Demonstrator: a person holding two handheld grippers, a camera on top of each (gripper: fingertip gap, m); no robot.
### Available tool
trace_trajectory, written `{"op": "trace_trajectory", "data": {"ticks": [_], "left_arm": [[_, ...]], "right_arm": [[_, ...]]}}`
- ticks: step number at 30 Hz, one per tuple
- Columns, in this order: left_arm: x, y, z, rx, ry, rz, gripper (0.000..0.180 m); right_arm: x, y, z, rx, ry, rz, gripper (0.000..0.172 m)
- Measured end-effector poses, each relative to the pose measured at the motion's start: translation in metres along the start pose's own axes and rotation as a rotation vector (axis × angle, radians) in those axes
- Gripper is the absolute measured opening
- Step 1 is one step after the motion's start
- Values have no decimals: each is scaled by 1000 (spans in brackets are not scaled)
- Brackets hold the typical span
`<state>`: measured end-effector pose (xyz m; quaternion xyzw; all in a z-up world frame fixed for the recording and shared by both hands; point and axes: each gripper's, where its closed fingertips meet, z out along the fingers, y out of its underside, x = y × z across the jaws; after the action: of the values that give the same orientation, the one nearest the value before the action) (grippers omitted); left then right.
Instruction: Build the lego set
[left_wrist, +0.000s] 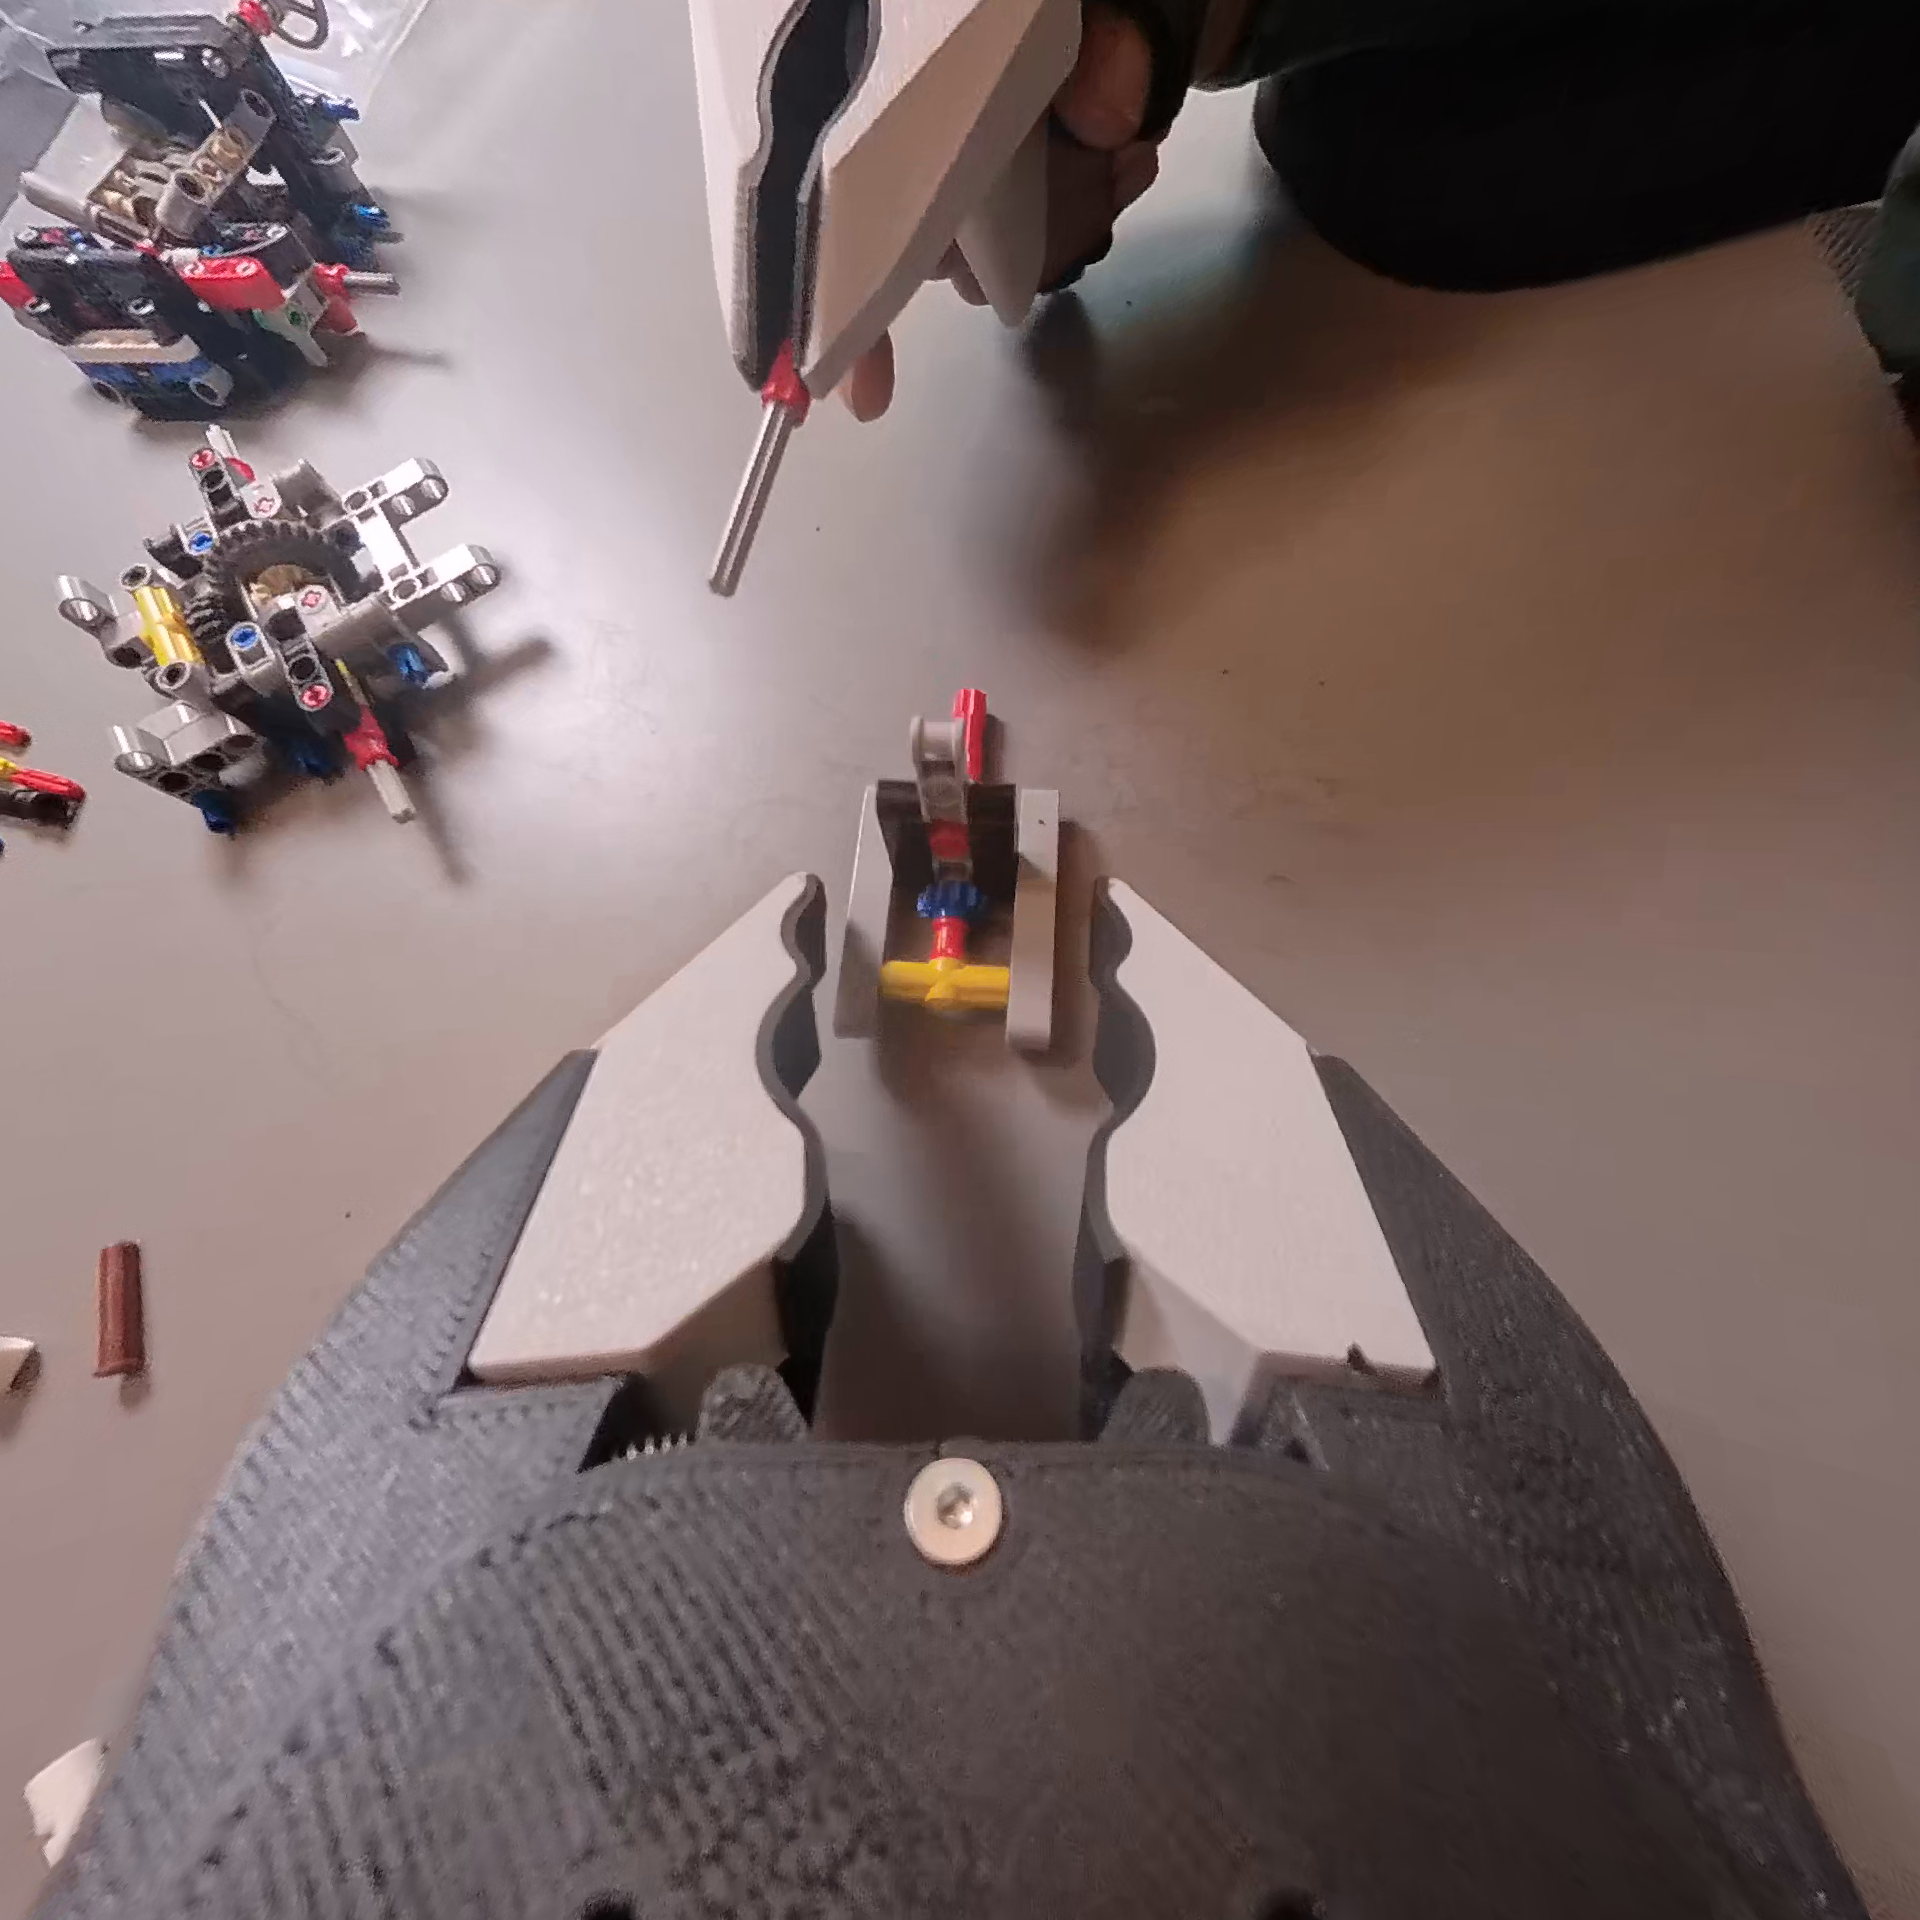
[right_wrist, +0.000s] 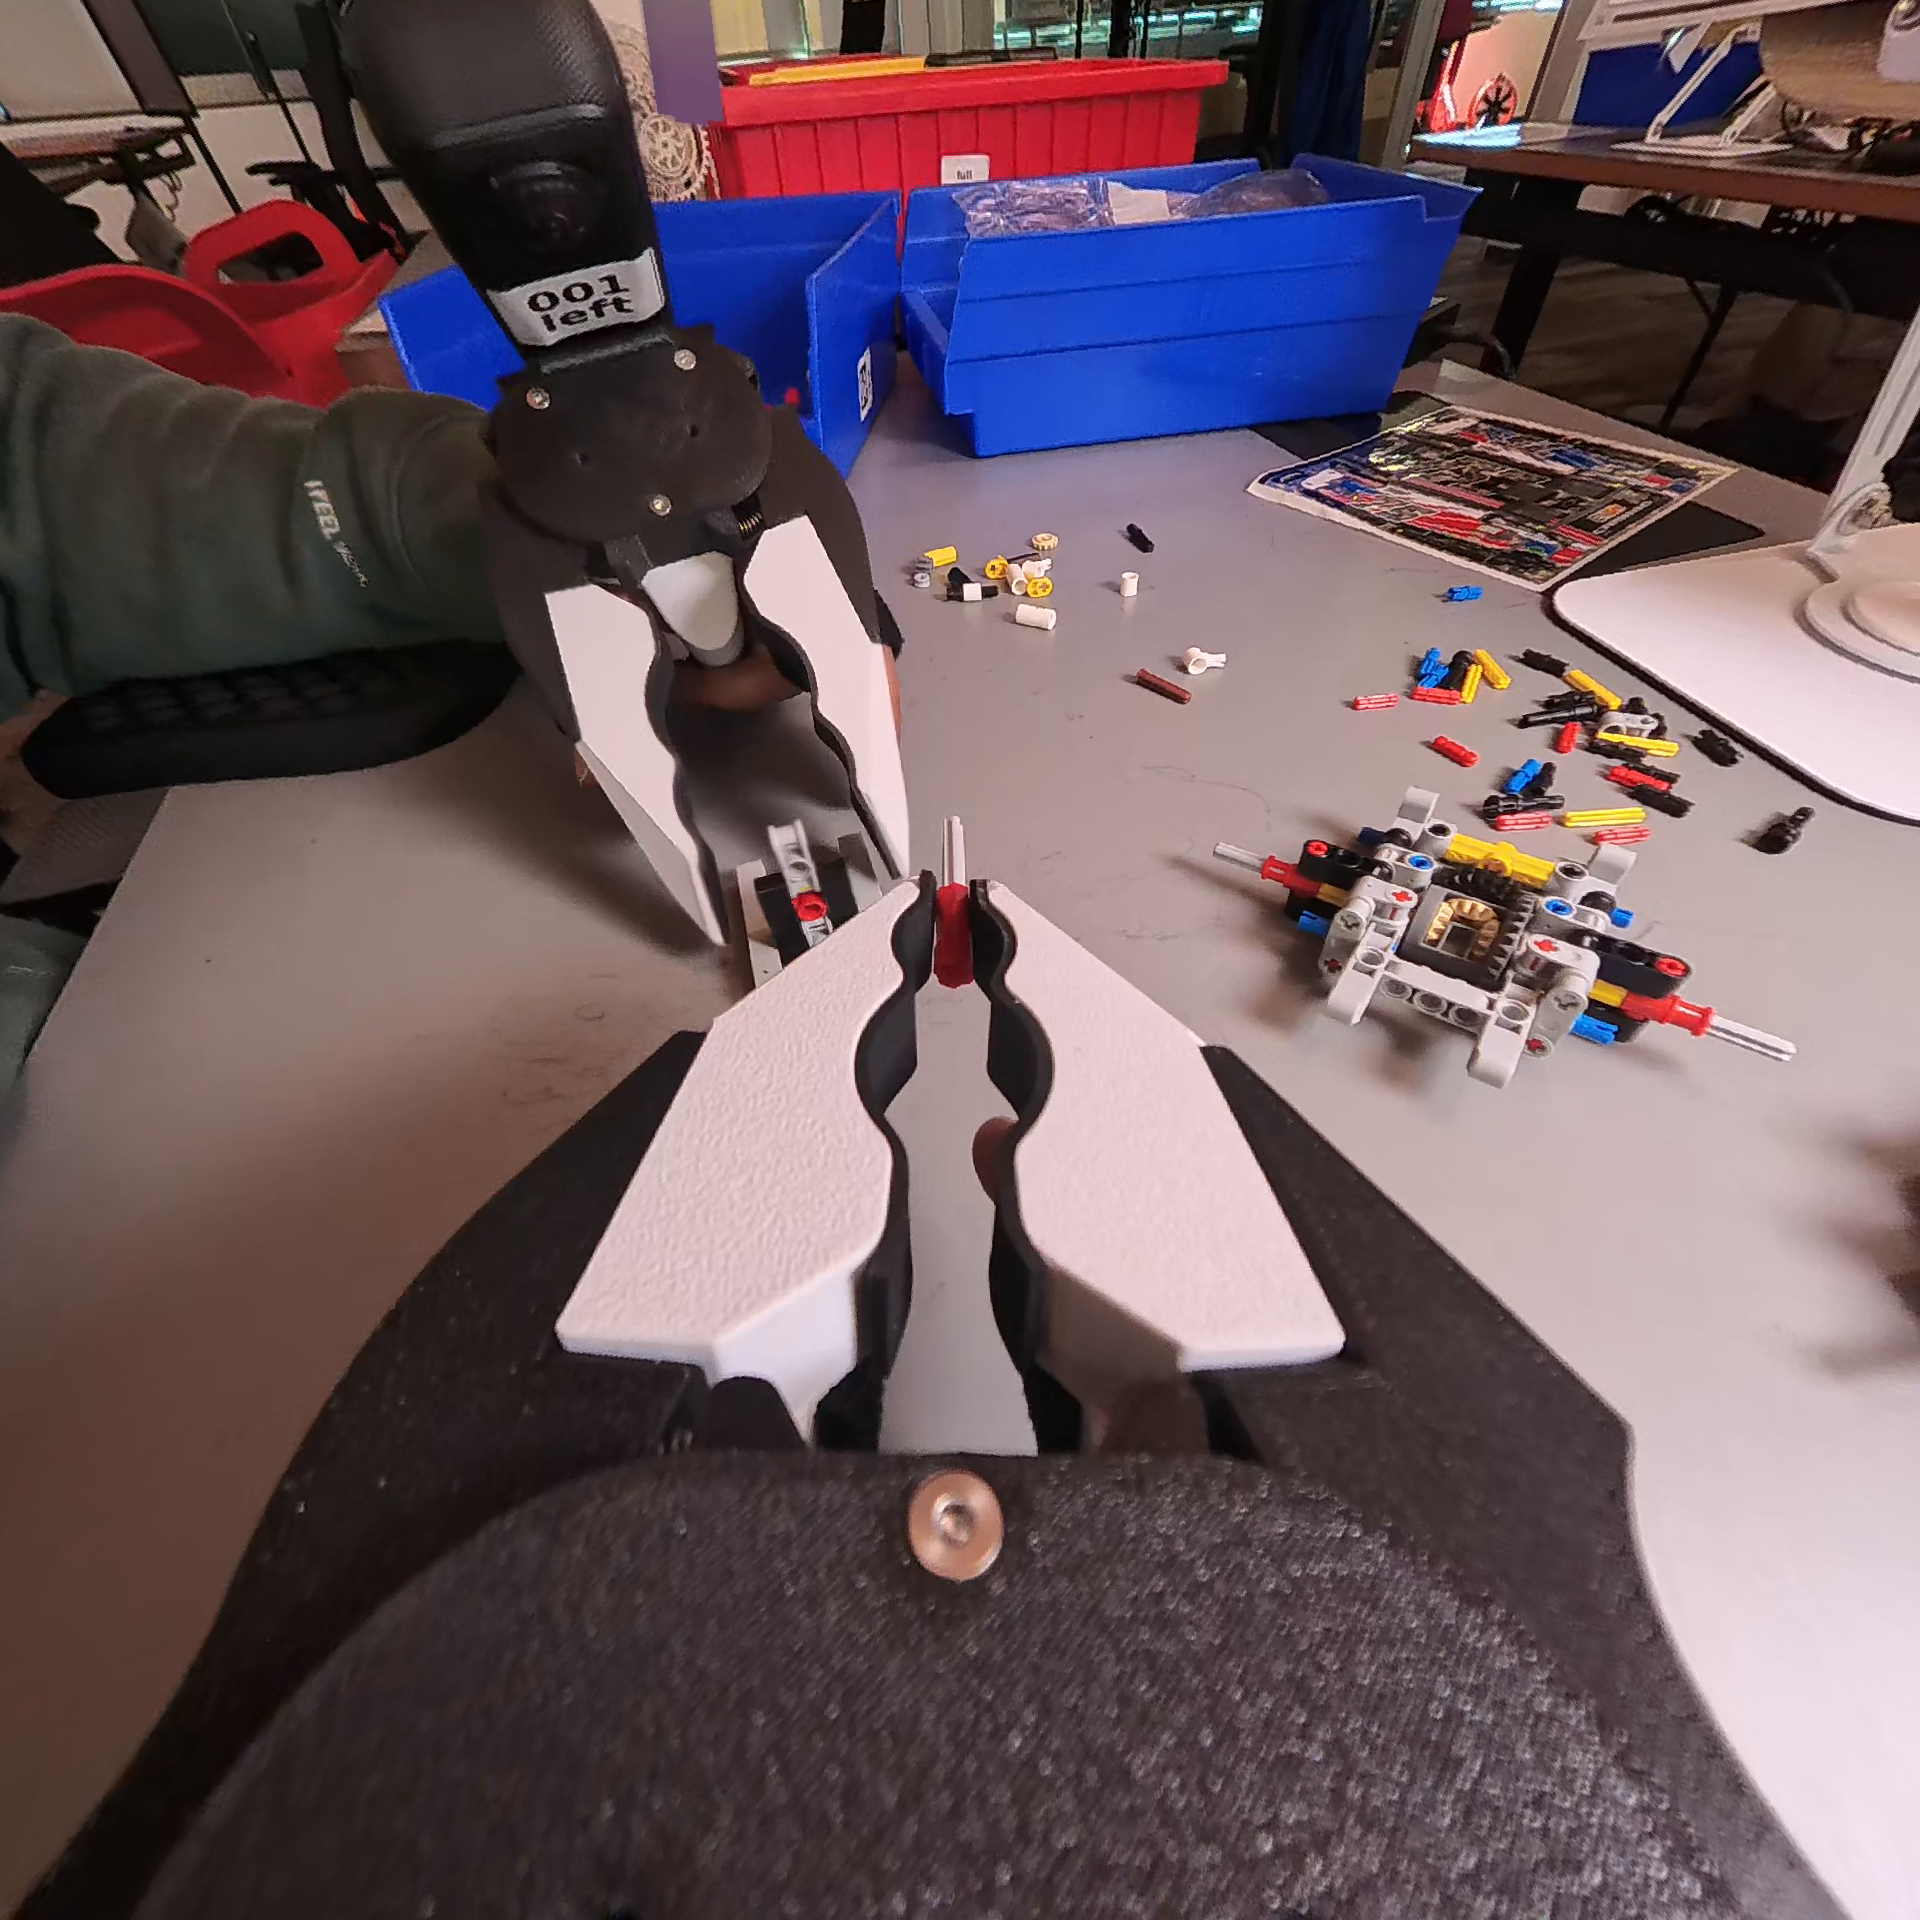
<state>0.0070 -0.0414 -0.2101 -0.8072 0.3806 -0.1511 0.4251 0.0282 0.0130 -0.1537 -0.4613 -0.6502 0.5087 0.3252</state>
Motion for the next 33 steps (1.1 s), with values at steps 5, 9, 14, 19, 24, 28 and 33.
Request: {"op": "trace_trajectory", "data": {"ticks": [5, 9, 14, 19, 24, 28, 33], "left_arm": [[-1, -13, 2, 72, 12, -30, 24], [-2, -21, -4, 140, 33, -44, 23], [4, -53, -34, 412, 145, -101, 23], [8, -72, -54, 566, 214, -127, 22], [10, -72, -56, 572, 225, -127, 23], [7, -63, -47, 498, 198, -132, 23], [0, -38, -26, 300, 115, -118, 23]], "right_arm": [[-2, -1, -1, -3, -6, -7, 4], [-2, -2, -2, 3, -12, -7, 4], [-11, -17, -8, 78, -61, 2, 4], [-17, -27, -12, 129, -92, 7, 4], [-17, -25, -11, 122, -89, 4, 4], [-16, -22, -9, 103, -78, 0, 4], [-14, -19, -7, 87, -66, -1, 4]]}}
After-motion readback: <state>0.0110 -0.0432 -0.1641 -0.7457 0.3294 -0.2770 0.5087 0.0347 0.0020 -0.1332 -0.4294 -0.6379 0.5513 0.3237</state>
